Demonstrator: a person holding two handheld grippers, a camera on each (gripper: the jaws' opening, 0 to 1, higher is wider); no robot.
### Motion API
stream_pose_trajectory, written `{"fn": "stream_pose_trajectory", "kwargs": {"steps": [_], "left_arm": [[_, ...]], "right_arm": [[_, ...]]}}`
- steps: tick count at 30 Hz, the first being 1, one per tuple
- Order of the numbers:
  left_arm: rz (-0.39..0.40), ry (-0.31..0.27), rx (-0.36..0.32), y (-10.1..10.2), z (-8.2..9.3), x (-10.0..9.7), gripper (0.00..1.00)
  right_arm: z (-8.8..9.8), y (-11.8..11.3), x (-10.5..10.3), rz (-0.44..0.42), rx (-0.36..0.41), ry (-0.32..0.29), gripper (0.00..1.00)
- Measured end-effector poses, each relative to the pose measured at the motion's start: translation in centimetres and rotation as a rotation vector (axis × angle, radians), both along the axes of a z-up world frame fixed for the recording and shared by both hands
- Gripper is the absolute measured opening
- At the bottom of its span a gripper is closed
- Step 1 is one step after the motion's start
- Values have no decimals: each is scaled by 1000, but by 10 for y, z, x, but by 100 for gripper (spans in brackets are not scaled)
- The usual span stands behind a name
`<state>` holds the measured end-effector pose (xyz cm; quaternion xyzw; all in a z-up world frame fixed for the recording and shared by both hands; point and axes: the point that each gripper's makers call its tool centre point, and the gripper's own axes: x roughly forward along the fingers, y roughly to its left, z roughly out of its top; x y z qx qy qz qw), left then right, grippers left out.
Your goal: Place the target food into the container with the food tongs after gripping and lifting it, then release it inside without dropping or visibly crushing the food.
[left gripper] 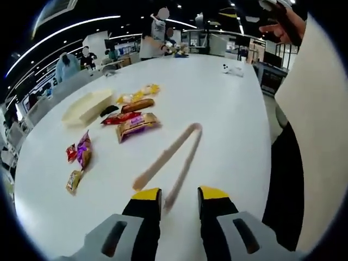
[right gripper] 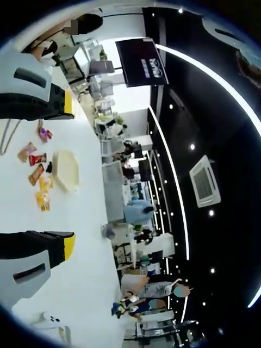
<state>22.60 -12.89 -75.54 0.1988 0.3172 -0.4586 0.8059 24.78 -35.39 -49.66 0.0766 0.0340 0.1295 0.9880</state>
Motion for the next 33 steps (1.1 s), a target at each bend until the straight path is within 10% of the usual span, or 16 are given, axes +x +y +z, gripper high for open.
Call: {"fn": "stream_pose_trajectory", "kwargs": {"steps": [16,33], "left_arm": [[27,16,35,6,-4,6,7],[-143,-62,140,0,-4,-1,1]], "right_arm": [[-3,2,0,13,-5,13,85],[-4,7,4,24,-1,19,85]]}}
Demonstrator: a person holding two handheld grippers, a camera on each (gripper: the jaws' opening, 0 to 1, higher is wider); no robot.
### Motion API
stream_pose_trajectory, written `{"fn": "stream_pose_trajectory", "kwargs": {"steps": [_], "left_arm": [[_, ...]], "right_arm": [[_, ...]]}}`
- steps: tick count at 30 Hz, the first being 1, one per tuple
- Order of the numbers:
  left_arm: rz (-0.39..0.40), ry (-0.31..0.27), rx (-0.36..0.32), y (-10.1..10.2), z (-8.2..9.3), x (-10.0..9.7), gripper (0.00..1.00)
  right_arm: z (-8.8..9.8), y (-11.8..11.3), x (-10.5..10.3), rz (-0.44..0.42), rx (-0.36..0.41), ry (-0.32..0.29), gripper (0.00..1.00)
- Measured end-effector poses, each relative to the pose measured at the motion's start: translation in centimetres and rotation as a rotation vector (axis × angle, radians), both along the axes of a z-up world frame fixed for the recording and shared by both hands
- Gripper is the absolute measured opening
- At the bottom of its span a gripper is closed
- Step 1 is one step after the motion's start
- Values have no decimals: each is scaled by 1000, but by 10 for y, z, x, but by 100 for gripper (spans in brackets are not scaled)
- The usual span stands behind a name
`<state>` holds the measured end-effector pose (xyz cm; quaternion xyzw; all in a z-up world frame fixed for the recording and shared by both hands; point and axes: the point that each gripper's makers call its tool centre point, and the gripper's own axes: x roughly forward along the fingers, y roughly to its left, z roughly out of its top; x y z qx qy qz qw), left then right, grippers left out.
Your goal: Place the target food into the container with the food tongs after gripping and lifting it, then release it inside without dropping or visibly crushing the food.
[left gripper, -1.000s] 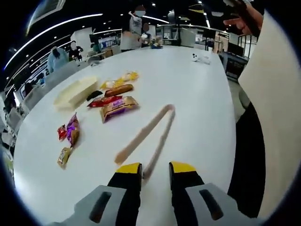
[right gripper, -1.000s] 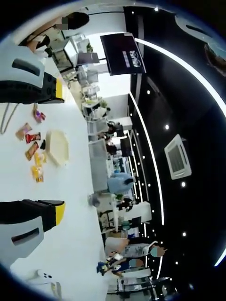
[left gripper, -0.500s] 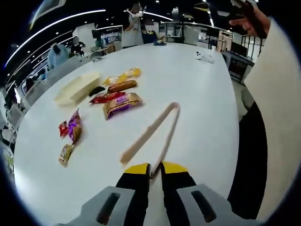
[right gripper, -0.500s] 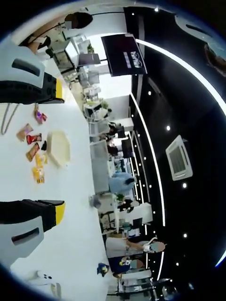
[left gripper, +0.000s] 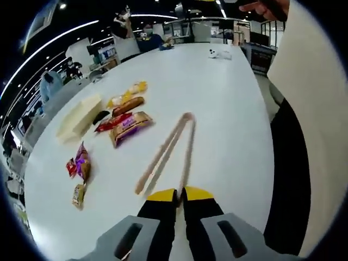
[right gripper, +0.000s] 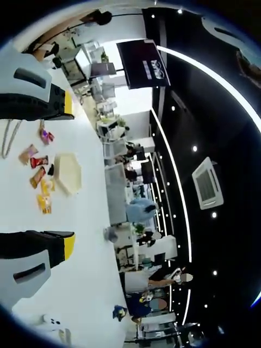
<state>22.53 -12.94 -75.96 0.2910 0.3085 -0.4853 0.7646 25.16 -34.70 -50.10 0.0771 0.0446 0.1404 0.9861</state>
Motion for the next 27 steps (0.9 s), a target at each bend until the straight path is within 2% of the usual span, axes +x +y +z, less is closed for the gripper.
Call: {"fn": "stream_pose_trajectory", "kwargs": {"steps": [1,3,4,13,20,27], "left_arm": [[-5,-1,6,0,0,0,0],[34,46,-9,1,-1,0,0],[24,53,-13,1,-2,1,0],[16,83,-15,0,-1,-2,0],[-10,97,-31,5,11,-7,0],[-26,81,-63,5,38,-2,0]], "right_arm": [[0,0,0,0,1,1,85],[-1,0,0,2,-1,4,85],[-1,0,0,3,-1,6,85],[-1,0,1,8,1,10,85],[-6,3,1,16,5,24,84],[-9,13,3,68,-6,31,84]]}}
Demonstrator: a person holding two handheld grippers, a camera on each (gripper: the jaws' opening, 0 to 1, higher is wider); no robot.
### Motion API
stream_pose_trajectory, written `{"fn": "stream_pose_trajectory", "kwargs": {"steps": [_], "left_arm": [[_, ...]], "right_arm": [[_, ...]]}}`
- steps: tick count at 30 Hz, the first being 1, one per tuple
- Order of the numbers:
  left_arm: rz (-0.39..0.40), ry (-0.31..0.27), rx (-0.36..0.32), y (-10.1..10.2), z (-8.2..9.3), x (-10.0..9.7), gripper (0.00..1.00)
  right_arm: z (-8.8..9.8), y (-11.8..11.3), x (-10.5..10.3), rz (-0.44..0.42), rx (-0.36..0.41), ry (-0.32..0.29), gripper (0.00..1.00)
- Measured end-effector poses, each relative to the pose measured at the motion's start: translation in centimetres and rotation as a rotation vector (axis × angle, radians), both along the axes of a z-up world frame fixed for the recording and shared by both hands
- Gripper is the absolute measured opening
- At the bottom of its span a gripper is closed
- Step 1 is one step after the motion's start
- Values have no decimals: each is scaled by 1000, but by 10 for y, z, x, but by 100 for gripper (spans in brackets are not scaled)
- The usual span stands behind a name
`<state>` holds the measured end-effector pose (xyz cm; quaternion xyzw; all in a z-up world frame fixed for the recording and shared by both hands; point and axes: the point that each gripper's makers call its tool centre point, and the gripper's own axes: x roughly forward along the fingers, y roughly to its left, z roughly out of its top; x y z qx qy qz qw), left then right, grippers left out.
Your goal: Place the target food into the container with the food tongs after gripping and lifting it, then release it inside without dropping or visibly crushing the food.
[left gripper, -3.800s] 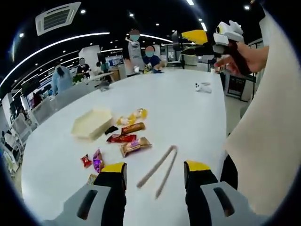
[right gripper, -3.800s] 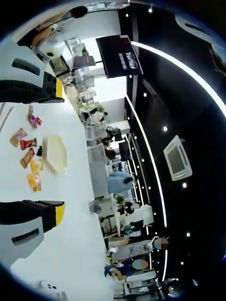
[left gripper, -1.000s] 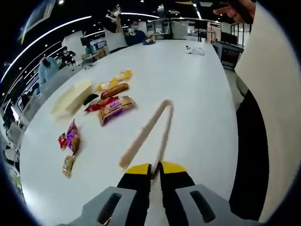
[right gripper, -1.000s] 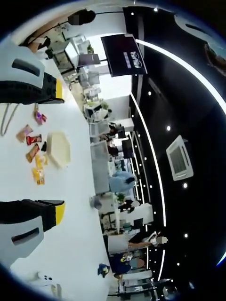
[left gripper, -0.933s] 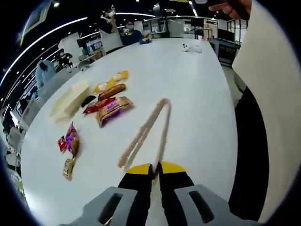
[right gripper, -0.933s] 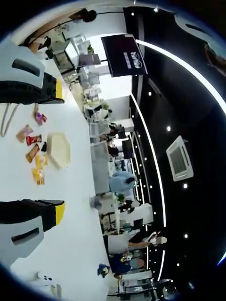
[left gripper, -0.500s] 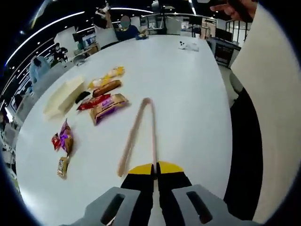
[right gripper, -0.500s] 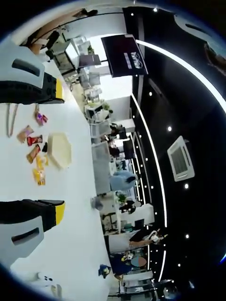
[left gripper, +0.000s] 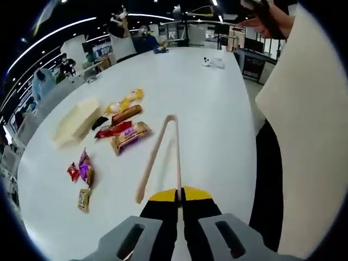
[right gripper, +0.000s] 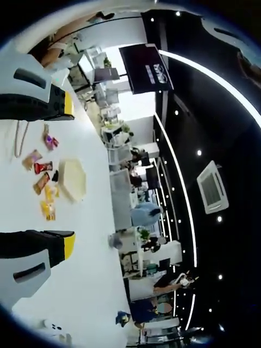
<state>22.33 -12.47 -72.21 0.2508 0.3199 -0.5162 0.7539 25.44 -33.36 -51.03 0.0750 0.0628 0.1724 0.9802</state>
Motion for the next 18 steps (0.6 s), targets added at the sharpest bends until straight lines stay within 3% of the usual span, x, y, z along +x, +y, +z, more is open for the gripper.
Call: {"fn": "stream_pose_trajectory", "kwargs": {"steps": [9,18], "left_arm": [[-21,-12,-81,-2,49,7,0],[-69,6,-129,-6,75,-2,0]], "right_arm": [[7,7,9,86,18,-6,84],[4,36,8,203,11,4,84]]}}
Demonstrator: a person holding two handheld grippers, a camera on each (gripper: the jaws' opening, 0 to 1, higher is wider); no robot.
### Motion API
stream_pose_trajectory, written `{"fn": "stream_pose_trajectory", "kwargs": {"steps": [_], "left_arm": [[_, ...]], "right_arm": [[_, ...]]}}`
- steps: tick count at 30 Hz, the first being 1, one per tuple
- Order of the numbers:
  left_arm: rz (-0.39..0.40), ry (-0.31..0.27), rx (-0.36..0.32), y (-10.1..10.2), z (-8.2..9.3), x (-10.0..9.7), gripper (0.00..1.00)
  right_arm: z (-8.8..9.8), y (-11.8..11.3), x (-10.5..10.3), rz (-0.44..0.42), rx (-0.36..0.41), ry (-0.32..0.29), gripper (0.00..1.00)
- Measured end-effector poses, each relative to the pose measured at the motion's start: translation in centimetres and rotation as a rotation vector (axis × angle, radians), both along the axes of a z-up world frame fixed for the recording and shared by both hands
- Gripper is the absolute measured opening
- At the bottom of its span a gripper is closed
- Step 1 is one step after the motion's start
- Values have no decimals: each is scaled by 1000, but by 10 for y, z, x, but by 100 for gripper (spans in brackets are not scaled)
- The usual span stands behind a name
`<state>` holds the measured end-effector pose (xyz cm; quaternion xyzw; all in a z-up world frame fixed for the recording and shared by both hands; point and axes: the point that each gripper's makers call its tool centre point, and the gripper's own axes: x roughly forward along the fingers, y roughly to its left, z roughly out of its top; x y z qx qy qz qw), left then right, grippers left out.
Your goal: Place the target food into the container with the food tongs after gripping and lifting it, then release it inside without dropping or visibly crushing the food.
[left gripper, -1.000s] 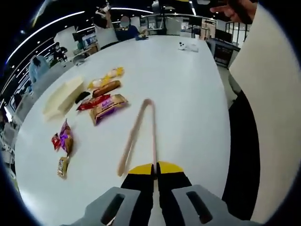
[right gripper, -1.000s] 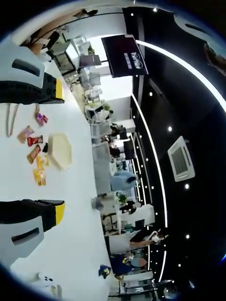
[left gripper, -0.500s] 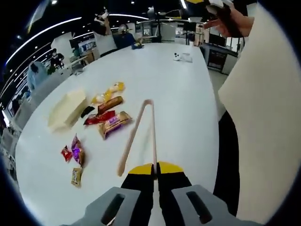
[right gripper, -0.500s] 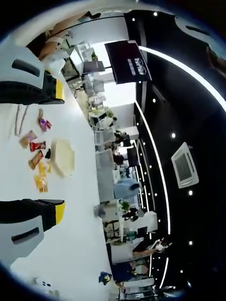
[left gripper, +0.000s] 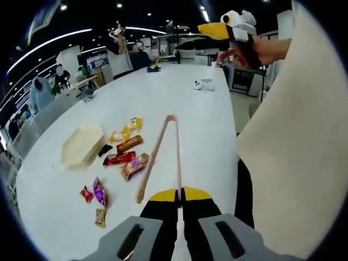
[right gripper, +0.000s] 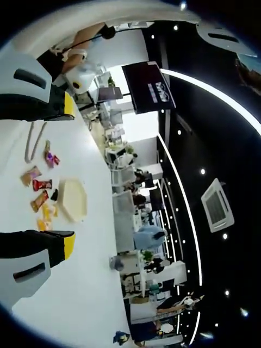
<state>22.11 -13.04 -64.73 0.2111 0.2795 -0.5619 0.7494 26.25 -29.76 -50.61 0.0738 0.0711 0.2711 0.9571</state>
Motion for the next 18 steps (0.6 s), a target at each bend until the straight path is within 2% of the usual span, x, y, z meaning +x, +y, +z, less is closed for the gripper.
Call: {"fn": "stream_pose_trajectory", "kwargs": {"steps": [4,11,16,18], "left_arm": [[8,9,-34,0,11,2,0],[-21,23,-116,-5,38,-2,0],[-37,26,-162,-10,55,-5,0],[-68,20,-176,-13,63,-9,0]], "right_arm": [[0,5,0,35,-12,0,84],[9,13,4,95,21,1,84],[11,25,0,179,13,4,83],[9,35,-5,250,1,19,80]]}}
